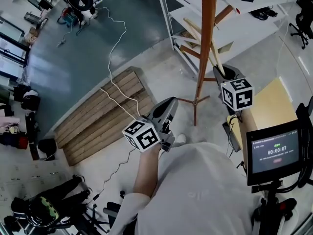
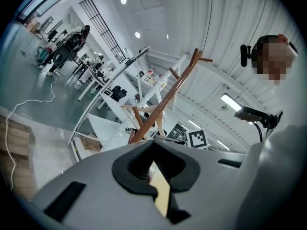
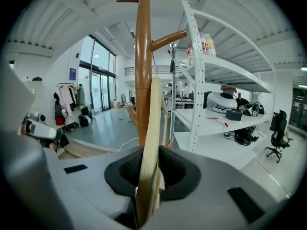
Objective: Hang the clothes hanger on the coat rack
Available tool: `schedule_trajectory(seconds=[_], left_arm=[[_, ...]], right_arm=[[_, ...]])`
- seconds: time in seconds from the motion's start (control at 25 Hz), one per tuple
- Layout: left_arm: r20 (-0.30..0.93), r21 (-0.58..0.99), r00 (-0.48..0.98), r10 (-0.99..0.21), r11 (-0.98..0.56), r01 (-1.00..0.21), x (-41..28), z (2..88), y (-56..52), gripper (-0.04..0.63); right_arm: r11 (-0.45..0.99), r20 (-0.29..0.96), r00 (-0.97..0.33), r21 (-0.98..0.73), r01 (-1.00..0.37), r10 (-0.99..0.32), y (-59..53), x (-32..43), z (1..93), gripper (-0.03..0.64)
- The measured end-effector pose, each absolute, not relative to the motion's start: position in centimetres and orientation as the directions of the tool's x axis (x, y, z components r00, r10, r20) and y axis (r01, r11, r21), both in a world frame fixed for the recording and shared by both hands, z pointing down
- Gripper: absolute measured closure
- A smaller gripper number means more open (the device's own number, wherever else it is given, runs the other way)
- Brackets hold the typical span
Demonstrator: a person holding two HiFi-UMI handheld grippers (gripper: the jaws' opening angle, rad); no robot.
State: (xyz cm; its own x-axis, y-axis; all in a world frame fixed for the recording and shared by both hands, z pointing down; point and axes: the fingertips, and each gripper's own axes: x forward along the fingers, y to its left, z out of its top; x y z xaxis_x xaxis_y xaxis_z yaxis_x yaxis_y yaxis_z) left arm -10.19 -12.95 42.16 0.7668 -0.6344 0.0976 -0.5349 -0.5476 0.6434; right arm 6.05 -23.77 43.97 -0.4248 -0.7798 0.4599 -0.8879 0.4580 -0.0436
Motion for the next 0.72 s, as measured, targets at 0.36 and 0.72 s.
schedule_trajectory(seconds=[0.36, 0.72], left_arm=[[0.09, 0.645, 0.775, -0.625, -0.556, -0.524, -9.7, 42.2, -13.2, 0.589], [0.072, 0.638, 0.81, -0.582, -0.597, -0.486, -7.9, 42.1, -14.5, 0.589]], right_arm=[[0.456, 0.37, -0.445, -0.062, -0.888, -0.816, -23.7, 6.7, 41.4, 0.471], [0.496, 0.229, -0.509, -0.115, -0.86, -0.83, -22.4, 7.1, 37.4, 0.471]])
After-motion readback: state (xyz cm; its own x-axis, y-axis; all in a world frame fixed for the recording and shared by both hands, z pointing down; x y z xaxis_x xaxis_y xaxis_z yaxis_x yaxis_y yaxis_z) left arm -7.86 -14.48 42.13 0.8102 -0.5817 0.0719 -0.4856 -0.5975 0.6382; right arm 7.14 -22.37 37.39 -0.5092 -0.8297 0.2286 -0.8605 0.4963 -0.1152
